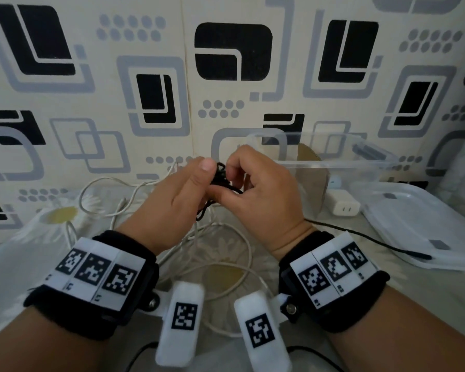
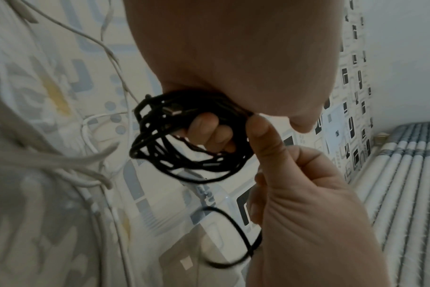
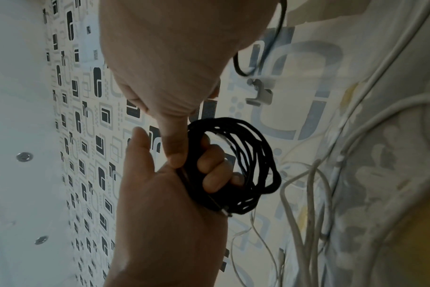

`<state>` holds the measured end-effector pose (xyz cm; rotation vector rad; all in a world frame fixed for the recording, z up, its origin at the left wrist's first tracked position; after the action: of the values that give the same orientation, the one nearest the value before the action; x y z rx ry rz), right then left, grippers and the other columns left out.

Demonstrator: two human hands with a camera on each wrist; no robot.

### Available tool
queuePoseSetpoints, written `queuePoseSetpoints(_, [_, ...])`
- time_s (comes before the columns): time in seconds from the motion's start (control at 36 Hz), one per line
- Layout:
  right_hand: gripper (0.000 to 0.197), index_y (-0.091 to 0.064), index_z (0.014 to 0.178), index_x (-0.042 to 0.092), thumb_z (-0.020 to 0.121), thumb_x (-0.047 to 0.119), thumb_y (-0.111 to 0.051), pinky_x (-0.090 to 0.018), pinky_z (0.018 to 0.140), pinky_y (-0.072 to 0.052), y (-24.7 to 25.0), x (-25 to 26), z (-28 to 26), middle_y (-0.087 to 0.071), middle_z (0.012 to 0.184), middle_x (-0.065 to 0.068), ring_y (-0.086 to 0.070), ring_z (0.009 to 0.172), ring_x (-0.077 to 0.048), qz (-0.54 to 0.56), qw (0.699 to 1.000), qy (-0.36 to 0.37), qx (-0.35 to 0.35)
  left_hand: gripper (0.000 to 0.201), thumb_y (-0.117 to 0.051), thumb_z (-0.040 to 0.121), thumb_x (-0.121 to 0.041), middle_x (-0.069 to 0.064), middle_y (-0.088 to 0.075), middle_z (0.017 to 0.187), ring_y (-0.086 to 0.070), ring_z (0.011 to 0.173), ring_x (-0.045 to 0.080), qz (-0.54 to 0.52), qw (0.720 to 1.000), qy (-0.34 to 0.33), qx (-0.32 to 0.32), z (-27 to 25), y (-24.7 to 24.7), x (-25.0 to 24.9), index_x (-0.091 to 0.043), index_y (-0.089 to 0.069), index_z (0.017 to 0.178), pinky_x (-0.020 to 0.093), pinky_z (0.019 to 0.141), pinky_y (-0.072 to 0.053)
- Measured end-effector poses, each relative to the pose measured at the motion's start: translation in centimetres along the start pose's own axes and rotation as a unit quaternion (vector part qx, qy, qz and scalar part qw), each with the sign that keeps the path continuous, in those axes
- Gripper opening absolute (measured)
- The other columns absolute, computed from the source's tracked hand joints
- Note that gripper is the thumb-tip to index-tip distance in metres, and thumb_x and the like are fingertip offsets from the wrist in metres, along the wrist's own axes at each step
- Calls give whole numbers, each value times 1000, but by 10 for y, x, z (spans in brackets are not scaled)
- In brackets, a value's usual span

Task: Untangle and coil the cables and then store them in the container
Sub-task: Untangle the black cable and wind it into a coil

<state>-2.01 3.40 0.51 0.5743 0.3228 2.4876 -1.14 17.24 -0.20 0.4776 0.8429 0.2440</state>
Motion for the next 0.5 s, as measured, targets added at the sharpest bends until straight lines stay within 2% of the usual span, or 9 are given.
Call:
queuePoseSetpoints(0.06, [34, -42, 73, 27, 74, 48, -68, -27, 47, -38, 2, 0, 1, -37, 58, 17, -37, 52, -4, -10, 1000, -7, -2, 55, -23, 94, -61, -15, -47, 55, -41, 51, 1, -1, 1000, 2, 8, -1, -1, -2, -21, -52, 71, 10, 53, -33])
queuePoseSetpoints(0.11, [32, -46, 73, 24, 76, 51, -63, -36, 47, -45, 2, -2, 1, -43, 57, 14, -44, 51, -11, -8, 1000, -13, 0, 51, -26, 88, -66, -13, -44, 52, -38, 48, 2, -4, 1000, 4, 9, -1, -1, -3, -28, -52, 65, 11, 50, -31])
queuePoseSetpoints(0.17, [34, -51, 76, 20, 76, 53, -59, -40, 48, -47, 1, -2, 2, -47, 58, 11, -47, 51, -15, -7, 1000, -20, 10, 48, -28, 84, -69, -13, -42, 50, -37, 46, 3, -9, 1000, 20, 8, -1, -1, -2, -35, -55, 63, 12, 48, -31])
queuePoseSetpoints(0.28, [32, -51, 82, 22, 75, 53, -56, -38, 48, -46, -3, -6, 0, -44, 58, 12, -47, 52, -12, 8, 998, -50, 44, 53, -34, 83, -74, -13, -39, 46, -34, 43, 3, -30, 997, 61, 27, -1, -3, 3, -32, -57, 61, 14, 47, -30])
queuePoseSetpoints(0.33, [29, -51, 84, 22, 75, 48, -62, -39, 51, -48, -7, -10, 0, -45, 58, 11, -47, 53, -10, 46, 994, -78, 66, 50, -36, 81, -74, -13, -40, 44, -34, 41, 3, -37, 996, 79, 26, -1, -4, 5, -35, -55, 56, 14, 46, -29])
queuePoseSetpoints(0.39, [28, -50, 86, 22, 77, 37, -72, -37, 53, -48, -9, -12, -1, -44, 56, 11, -44, 52, -8, 105, 984, -115, 85, 50, -40, 79, -74, -13, -39, 43, -33, 40, 3, -53, 994, 96, 15, -1, -3, 8, -33, -55, 55, 13, 45, -28])
queuePoseSetpoints(0.44, [28, -50, 89, 20, 81, 29, -75, -30, 52, -43, -12, -14, -3, -43, 54, 10, -42, 51, -7, 164, 969, -153, 105, 52, -42, 71, -76, -12, -35, 43, -30, 41, 5, -84, 990, 116, -7, 1, 1, 13, -28, -54, 54, 20, 45, -26])
queuePoseSetpoints(0.5, [27, -48, 92, 22, 84, 28, -73, -27, 52, -40, -14, -14, -3, -44, 54, 7, -42, 50, -9, 212, 953, -183, 114, 51, -49, 68, -75, -12, -32, 47, -26, 43, 9, -117, 984, 134, -31, 2, 6, 18, -26, -51, 55, 26, 46, -22])
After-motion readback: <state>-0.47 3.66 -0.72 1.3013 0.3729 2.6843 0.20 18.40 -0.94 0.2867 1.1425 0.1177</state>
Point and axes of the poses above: each hand's wrist, its own z-axis towards the middle knuckle, its own y-axis out of the back of the hand, x = y × z, the point moved 3 cm from there along z, towards the middle knuckle
